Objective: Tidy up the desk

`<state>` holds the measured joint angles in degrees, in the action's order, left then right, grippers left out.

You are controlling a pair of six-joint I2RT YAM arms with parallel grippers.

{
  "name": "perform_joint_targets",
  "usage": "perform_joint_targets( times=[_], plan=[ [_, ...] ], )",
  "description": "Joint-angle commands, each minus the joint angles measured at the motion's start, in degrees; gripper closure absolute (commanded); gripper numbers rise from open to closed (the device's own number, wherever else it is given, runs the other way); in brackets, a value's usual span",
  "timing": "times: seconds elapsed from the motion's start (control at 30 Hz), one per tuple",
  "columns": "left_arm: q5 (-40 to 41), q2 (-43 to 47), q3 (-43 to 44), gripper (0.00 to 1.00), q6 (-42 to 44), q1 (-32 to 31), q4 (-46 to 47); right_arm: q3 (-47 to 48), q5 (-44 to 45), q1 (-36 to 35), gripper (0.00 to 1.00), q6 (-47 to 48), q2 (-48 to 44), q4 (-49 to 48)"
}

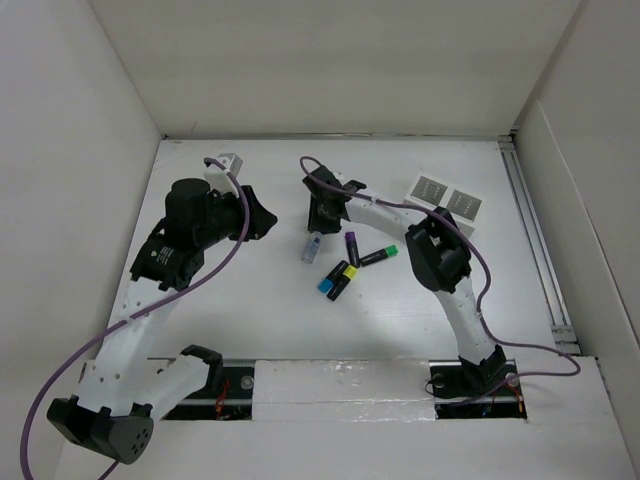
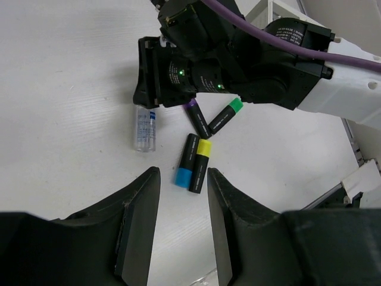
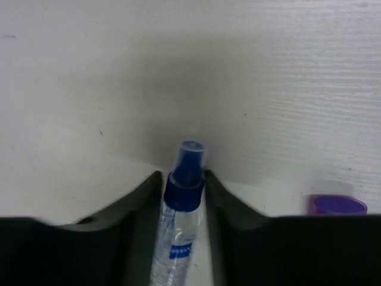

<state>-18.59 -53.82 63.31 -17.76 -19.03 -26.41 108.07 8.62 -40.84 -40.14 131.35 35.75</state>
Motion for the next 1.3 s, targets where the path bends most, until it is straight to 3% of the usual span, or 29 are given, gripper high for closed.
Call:
perform_joint_targets(
  times=[0.0,0.03,0.13,0.17,0.57,0.73,0.93,1.07,1.27],
  plan=[
    [-0.04,0.56,-0.12,0.67,1.06,-0.13,2.07,0.21,-1.49,-0.91,0.61,-1.69,-0.57,-0.05],
    [-0.13,0.47,-0.03,0.66,0.97,-0.13,2.16,0.38,-1.5,-0.91,0.76,-1.78,-0.57,-0.06],
    [-0.31,0.21,0.24,0.67,0.97,-0.13,2.42,2.23,-1.77,-0.91,0.98,-1.35,-0.66,-0.06],
    [-0.31,0.21,0.41,0.67,0.8,-0.13,2.51,2.58,-1.85,-0.91,1.0,-1.26,-1.18,-0.15],
    [-0.83,-0.49,1.47,0.67,-0.17,-0.13,2.68,2.84,-0.45,0.93,1.0,1.64,-16.02,-8.85],
    [-2.33,-0.32,0.85,0.67,-1.75,-0.13,3.38,0.57,-0.19,8.4,1.0,4.01,-24.9,-9.03],
    [-3.91,-0.05,-0.37,0.67,-3.77,-0.13,4.52,-4.88,10.25,19.28,1.0,9.28,-34.65,-7.45],
    [-7.15,-0.49,-1.95,0.68,-6.23,-0.13,6.81,-8.75,18.25,25.17,1.0,13.77,-38.44,-8.85],
    [-9.53,-0.58,-3.89,0.68,-9.48,-0.13,10.06,-14.37,21.44,29.23,1.0,17.55,-40.56,-10.96]
  ],
)
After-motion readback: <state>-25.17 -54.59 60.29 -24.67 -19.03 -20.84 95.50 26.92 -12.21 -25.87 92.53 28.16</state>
